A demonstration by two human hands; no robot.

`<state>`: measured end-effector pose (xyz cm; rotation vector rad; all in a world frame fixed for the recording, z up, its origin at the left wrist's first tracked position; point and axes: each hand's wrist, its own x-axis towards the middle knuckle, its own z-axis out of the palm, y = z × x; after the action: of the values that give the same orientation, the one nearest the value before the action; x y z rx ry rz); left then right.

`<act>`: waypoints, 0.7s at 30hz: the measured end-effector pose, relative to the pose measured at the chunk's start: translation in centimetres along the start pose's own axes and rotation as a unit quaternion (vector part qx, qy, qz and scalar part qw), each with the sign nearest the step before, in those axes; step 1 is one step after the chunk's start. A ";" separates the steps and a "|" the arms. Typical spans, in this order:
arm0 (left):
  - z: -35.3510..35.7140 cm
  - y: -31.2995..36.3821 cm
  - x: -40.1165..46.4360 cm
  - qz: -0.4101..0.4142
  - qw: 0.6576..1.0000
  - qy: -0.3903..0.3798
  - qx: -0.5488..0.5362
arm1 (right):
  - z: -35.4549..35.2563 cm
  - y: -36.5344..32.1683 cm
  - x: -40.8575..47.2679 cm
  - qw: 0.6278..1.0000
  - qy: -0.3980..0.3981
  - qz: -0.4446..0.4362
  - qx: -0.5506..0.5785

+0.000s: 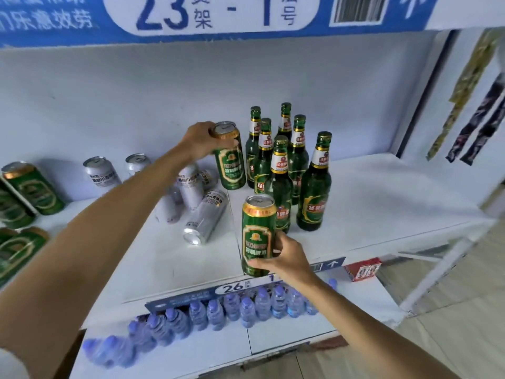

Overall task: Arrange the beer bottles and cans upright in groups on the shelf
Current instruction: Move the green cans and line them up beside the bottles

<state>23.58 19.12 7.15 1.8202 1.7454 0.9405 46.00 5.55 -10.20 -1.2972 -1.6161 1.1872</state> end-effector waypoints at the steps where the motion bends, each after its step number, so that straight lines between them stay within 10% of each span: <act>1: -0.1 0.7 -1.1 -0.001 1.000 0.007 0.003 | -1.3 0.1 -0.5 1.000 -0.001 -0.002 -0.003; 21: 13.3 19.0 -13.8 -0.017 1.000 -0.006 -0.001 | -31.3 5.3 -6.7 0.999 0.000 -0.007 -0.034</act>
<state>46.65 5.42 9.70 1.7868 1.7621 0.9168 78.11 5.92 -5.80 -1.3257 -1.6760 1.1336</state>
